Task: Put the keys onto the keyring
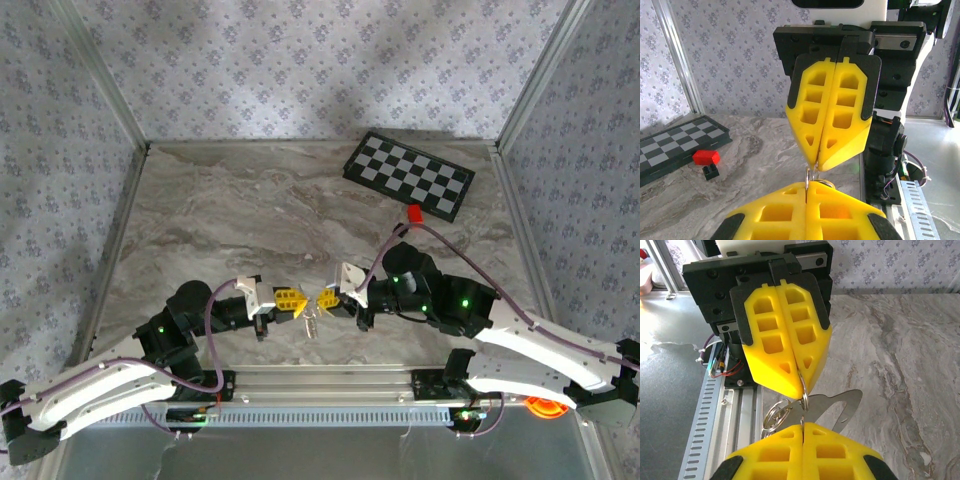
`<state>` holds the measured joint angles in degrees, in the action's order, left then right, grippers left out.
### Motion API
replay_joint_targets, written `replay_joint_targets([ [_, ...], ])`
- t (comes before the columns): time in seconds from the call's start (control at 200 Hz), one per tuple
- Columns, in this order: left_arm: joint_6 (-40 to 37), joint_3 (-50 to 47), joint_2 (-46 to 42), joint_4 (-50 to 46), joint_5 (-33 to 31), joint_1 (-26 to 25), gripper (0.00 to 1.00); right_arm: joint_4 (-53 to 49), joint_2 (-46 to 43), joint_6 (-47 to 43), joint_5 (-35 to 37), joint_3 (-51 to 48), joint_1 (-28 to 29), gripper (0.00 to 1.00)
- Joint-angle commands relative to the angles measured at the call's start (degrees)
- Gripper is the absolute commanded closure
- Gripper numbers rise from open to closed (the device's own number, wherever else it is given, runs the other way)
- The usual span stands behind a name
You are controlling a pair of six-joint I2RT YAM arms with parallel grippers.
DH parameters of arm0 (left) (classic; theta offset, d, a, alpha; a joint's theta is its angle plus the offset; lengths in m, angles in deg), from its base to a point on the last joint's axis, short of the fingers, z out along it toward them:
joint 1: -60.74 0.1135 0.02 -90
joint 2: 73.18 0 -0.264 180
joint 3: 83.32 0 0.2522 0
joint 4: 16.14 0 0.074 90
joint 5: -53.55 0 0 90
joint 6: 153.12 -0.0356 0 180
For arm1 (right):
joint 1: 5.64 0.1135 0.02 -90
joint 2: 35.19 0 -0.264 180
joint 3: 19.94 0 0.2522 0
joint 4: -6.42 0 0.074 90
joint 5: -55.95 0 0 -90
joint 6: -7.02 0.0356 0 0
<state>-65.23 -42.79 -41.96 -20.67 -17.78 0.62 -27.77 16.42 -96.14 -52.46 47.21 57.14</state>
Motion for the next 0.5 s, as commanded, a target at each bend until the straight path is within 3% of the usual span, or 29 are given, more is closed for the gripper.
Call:
replay_joint_targets([
  [0.0, 0.50, 1.45, -0.55, 3.42, 0.53, -0.33, 1.00, 1.44, -0.86, -0.78, -0.66, -0.40, 0.41, 1.00],
  [0.495, 0.54, 1.45, -0.36, 3.74, 0.70, -0.35, 1.00, 5.16, -1.80, 1.03, -2.39, -2.43, -0.38, 1.00],
])
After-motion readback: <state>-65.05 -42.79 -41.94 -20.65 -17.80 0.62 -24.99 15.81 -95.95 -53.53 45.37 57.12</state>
